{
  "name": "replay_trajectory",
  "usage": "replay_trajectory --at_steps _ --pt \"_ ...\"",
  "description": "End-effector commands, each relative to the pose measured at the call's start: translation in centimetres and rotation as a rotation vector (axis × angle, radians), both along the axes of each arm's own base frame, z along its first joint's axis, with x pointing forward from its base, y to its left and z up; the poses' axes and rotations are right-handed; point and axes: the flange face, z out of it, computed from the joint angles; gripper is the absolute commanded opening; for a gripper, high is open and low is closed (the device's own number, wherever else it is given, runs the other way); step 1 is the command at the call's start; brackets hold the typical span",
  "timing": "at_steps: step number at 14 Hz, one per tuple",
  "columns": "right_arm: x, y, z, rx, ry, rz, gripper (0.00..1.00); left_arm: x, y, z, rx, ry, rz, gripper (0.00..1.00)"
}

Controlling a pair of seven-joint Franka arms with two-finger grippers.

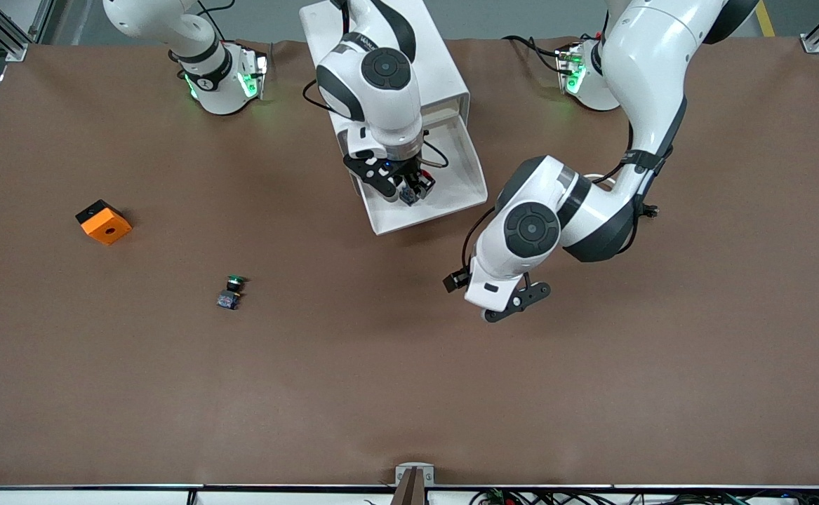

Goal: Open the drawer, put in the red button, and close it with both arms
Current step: 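Open the right gripper to drop the button into the drawer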

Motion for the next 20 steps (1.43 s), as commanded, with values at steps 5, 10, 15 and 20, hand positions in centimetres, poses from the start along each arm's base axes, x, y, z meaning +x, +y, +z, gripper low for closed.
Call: replay_trajectory --at_steps 5,10,15,20 --pt "2.3 0.1 2.3 0.016 -0.048 -0.019 1.00 -2.6 -1.9 -1.3 0.045 -0.032 -0.077 1.00" --pt "7.8 -5.1 7.5 -0.030 -0.016 0.124 1.00 -5.7 -4.1 -2.5 0.084 -0.031 -0.143 1.00" --pt "13.8 -13.6 12.5 -0.058 0.030 0.277 1.00 -8.5 -6.0 -2.7 0.069 -0.001 -0.188 1.00" --pt "18.0 -27.5 16.1 -0.057 0.117 0.485 1.00 -9.8 -7.3 -3.0 0.058 0.021 -0.173 1.00"
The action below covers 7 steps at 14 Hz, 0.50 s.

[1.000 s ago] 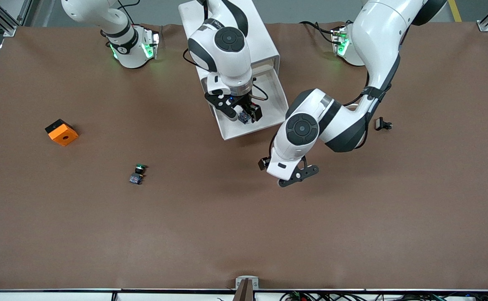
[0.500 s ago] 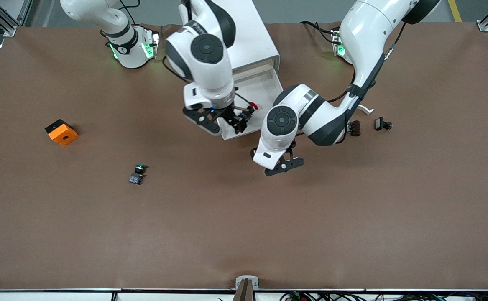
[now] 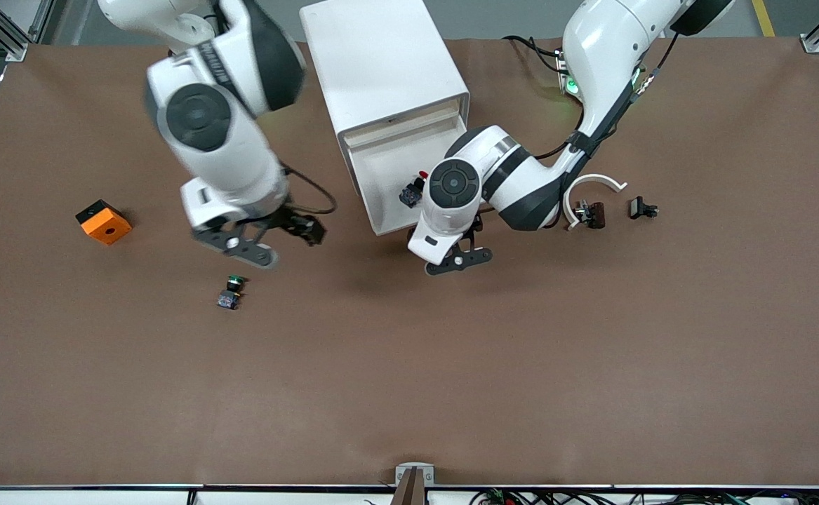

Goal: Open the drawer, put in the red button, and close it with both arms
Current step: 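Push the drawer with the left gripper while the right gripper withdraws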

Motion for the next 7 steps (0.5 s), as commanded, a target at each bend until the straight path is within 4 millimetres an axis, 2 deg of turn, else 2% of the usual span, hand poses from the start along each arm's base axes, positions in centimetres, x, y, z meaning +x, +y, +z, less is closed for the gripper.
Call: replay_trajectory --at_steps 1,3,5,7 --pt "1.0 -7.8 2.4 0.019 0.056 0.114 1.00 -1.1 -0.2 0.6 0.004 -0.013 0.018 1.00" --pt "1.8 -13.4 3.7 0.026 0.084 0.221 1.00 -1.7 -0.6 0.4 0.005 -0.006 0.012 1.00" --pt "2.5 -18.3 5.8 0.044 0.081 0.276 1.00 -2.0 -1.0 0.3 0.005 0.000 0.024 1.00" --pt "2.5 -23.1 6.7 0.063 0.113 0.294 1.00 -2.6 -1.6 0.3 0.003 0.008 0.036 1.00"
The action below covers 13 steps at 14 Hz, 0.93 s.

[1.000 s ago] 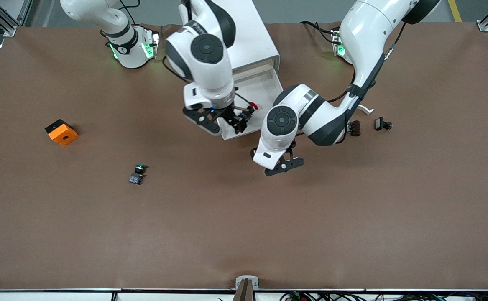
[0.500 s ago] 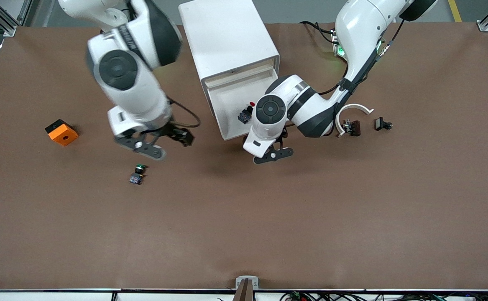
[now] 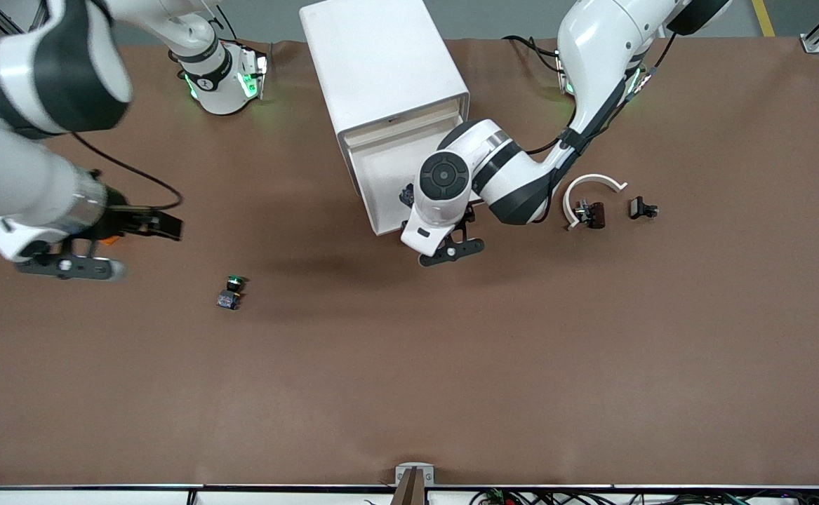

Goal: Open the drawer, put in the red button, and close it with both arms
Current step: 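Push the drawer with the left gripper while the right gripper withdraws, then push the drawer fully shut into the cabinet with the left gripper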

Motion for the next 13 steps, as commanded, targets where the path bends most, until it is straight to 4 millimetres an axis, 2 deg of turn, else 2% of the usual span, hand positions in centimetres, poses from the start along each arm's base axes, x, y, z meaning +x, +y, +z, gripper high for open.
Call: replay_trajectory --at_steps 1,4,7,9,11,13 --pt "-0.2 -5.1 1.9 0.021 0.023 0.028 1.00 -1.2 -0.5 0.5 0.004 -0.005 0.028 1.00" --pt "-0.3 -8.7 3.4 0.013 0.015 -0.036 1.00 -2.3 -1.6 0.1 0.006 0.015 0.058 1.00" --pt "-0.5 -12.3 4.0 0.024 0.003 -0.088 1.00 -3.6 -2.5 -0.4 -0.005 0.064 0.106 1.00" --pt "-0.6 -12.7 4.5 0.023 0.000 -0.092 1.00 -4.4 -3.0 -0.6 -0.001 0.081 0.132 1.00" --pt "-1.4 -11.8 5.0 0.033 0.034 -0.093 1.00 -5.1 -3.6 -0.9 0.004 0.088 0.143 1.00" --pt "-2.8 -11.8 7.6 0.075 -0.013 -0.096 1.00 -6.7 -4.4 -1.3 0.007 0.109 0.127 1.00"
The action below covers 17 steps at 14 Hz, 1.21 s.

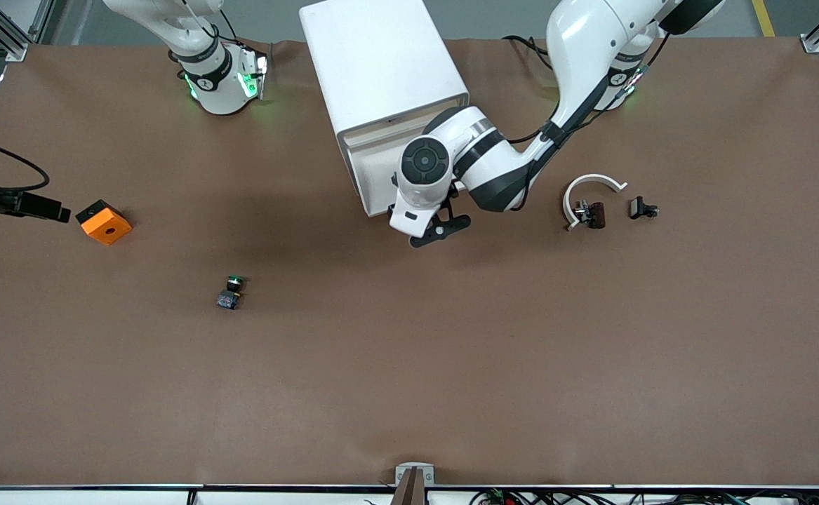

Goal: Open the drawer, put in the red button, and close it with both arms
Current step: 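Push the drawer fully shut into the cabinet with the left gripper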

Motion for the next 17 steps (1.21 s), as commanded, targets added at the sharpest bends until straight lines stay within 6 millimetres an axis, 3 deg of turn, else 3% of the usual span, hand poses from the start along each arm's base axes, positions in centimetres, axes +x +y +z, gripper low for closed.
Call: replay_trajectory --at_steps 1,6,12,15,17 --pt "-1.8 -0.1 3.6 0.035 -0.062 -0.008 1.00 -2.6 -1.5 -0.5 -0.007 0.040 -0.003 1.00" --pt "-5.0 -0.4 7.6 0.010 -0.136 -0.007 1.00 -4.8 -3.0 -0.5 -0.041 0.121 0.010 1.00" --pt "-6.0 -1.0 6.0 -0.010 -0.113 -0.008 1.00 -6.4 -4.1 -0.6 -0.090 0.262 0.086 1.00" --pt "-7.7 -1.1 6.8 -0.004 -0.121 -0.011 1.00 -6.7 -4.3 -1.2 -0.106 0.324 0.120 1.00" --pt "-7.8 -1.2 6.8 -0.001 -0.121 -0.015 1.00 -6.8 -4.4 -1.2 -0.120 0.354 0.140 1.00"
